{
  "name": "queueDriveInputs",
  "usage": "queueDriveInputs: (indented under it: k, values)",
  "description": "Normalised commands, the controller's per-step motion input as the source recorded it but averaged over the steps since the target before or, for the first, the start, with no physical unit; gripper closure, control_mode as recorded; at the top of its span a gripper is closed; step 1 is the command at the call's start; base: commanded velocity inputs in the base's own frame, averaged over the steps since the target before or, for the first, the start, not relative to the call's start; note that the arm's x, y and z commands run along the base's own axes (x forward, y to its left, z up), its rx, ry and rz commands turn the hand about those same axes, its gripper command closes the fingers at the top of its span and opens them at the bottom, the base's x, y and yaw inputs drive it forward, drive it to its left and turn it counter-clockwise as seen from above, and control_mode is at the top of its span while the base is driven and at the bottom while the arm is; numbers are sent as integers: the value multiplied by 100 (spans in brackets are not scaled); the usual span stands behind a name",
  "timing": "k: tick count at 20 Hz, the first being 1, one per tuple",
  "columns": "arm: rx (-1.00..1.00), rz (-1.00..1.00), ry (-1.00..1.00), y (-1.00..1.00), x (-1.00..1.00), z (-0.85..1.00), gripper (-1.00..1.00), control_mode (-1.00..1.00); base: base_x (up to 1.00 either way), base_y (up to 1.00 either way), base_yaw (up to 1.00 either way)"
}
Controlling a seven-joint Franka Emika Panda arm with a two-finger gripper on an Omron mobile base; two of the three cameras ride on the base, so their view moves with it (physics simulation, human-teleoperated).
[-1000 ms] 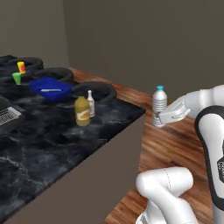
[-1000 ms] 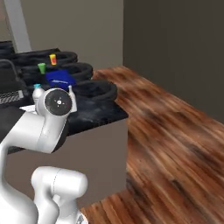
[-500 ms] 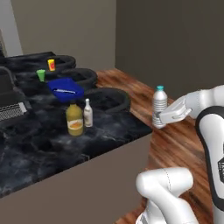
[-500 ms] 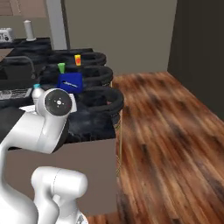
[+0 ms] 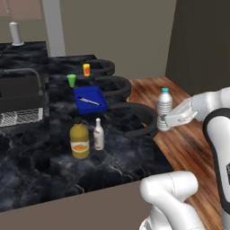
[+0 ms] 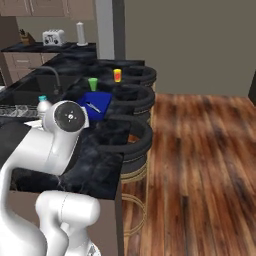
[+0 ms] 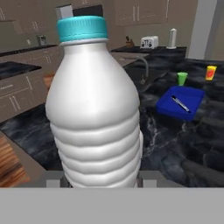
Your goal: Place the drinks on the dining counter in a tight cluster.
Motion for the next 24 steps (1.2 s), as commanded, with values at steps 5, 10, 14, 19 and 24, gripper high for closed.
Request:
queueDriveInputs:
  k: [5,10,14,19,24]
  values:
    - [0,0,0,0,0,0,100,100,97,34,-8]
    - [0,0,0,0,0,0,100,100,38,20,-5]
    - [0,0,0,0,0,0,100,100,0,0,0]
    - [0,0,0,0,0,0,100,100,3,0,0]
    - [-1,2,18,8,70,1,100,-100,5,0,0]
